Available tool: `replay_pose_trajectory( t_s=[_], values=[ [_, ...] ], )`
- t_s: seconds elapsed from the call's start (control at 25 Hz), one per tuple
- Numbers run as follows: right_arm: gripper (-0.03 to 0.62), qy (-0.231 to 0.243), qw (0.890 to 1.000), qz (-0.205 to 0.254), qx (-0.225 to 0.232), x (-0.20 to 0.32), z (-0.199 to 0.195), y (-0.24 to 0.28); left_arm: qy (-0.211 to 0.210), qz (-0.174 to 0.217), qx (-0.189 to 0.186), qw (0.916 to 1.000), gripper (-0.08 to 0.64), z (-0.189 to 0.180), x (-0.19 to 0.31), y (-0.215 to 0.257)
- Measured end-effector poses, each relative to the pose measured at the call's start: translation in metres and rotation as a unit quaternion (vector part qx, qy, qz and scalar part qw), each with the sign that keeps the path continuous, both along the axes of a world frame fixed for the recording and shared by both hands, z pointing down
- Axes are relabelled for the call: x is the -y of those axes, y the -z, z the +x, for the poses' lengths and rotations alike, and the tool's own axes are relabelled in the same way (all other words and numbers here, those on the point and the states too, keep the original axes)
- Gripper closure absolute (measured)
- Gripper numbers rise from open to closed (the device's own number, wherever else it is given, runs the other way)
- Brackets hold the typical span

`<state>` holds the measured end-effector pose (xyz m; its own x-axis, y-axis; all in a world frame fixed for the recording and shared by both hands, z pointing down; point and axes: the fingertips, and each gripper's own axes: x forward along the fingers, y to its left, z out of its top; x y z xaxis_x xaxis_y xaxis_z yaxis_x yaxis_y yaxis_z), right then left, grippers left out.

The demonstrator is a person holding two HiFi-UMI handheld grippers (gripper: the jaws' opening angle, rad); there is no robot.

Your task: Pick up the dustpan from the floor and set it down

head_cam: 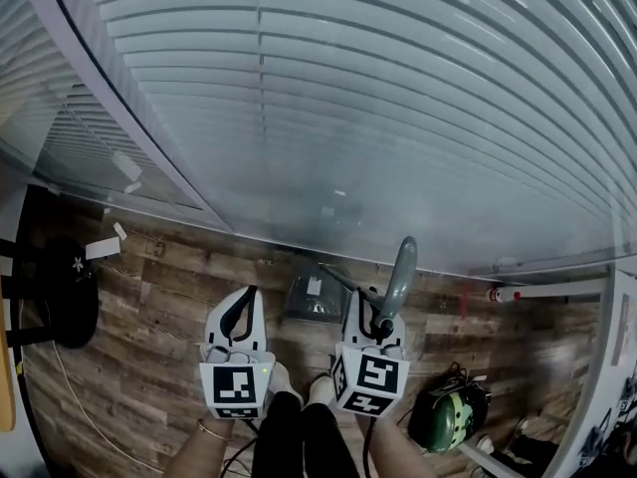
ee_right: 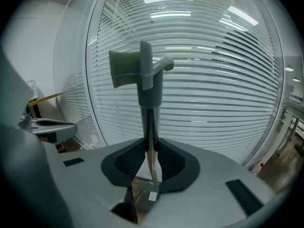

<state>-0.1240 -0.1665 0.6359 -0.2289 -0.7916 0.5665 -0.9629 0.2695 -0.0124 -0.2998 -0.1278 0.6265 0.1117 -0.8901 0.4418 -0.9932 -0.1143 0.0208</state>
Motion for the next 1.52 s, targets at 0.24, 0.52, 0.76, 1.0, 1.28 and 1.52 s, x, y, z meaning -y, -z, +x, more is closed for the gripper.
replay_pose_trajectory(
  t_s=[0.24, 0.52, 0.76, 1.0, 1.28, 1.52],
  values=[
    [0.494, -0.006, 1.0, -0.008, 0.003, -0.006, 0.005, -0.014, 0.003, -0.007, -0.001, 1.0, 0.543, 0.003, -0.004, -0.016],
    [0.494, 0.0, 1.0, -0.021, -0.005, -0.012, 0.006, -0.035, 0.007, -0.017, -0.005, 0.9998, 0.543, 0.007, -0.009, -0.033],
    [0.494, 0.002, 1.0, -0.018, -0.01, -0.012, 0.007, -0.043, 0.006, -0.027, -0.008, 0.9996, 0.543, 0.012, -0.015, -0.045],
    [0.494, 0.006, 1.0, -0.021, -0.009, -0.008, 0.007, -0.047, 0.008, -0.04, -0.01, 0.9991, 0.543, 0.017, -0.023, -0.055],
    [0.494, 0.006, 1.0, -0.027, -0.012, 0.002, 0.013, -0.049, 0.016, -0.036, -0.021, 0.999, 0.543, 0.025, -0.022, -0.052],
    [0.494, 0.003, 1.0, -0.029, -0.011, 0.014, 0.014, -0.053, 0.012, -0.04, -0.016, 0.999, 0.543, 0.025, -0.024, -0.057]
  ],
)
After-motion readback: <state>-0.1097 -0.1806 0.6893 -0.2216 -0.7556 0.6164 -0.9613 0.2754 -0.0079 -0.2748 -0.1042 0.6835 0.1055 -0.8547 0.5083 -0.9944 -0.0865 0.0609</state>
